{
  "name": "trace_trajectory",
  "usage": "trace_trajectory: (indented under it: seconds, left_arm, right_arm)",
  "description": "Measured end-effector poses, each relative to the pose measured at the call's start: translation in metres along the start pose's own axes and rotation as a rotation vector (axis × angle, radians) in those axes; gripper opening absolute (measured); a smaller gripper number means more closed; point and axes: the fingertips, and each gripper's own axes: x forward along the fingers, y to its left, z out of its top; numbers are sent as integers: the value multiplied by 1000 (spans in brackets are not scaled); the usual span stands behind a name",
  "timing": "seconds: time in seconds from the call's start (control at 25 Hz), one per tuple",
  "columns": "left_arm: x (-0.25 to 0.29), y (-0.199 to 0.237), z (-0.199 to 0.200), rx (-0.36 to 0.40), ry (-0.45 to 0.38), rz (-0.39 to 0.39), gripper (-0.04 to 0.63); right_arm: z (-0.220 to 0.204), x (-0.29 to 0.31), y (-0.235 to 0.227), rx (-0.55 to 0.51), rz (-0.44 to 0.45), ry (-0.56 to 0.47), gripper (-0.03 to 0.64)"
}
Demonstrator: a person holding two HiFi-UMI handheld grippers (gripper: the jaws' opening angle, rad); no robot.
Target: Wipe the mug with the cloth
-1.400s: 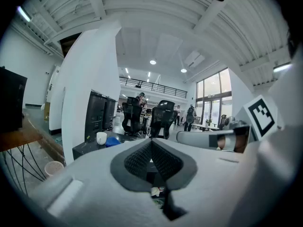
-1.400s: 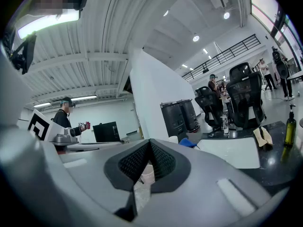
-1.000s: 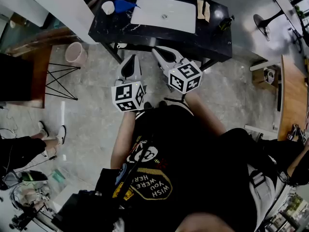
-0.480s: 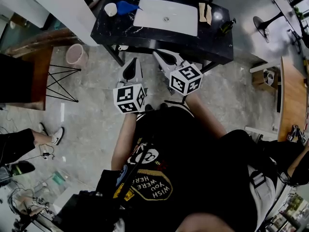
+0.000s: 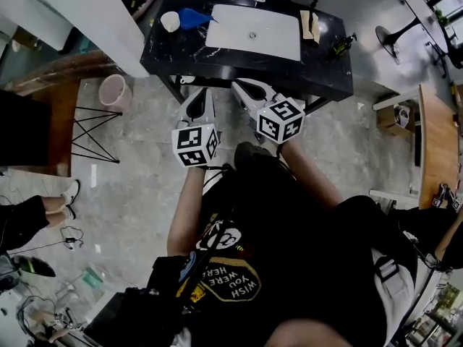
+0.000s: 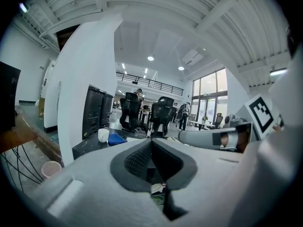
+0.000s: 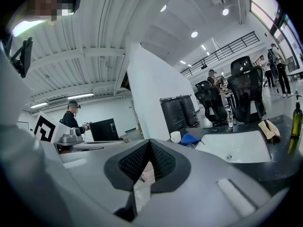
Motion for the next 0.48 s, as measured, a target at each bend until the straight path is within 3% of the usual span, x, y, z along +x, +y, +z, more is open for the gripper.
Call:
trace_trajectory:
  seconds: [0.48]
  left_arm:
    - [77, 76, 6, 8, 9, 24, 5]
  right_arm:
    - [9, 102, -57, 28, 20, 39, 3]
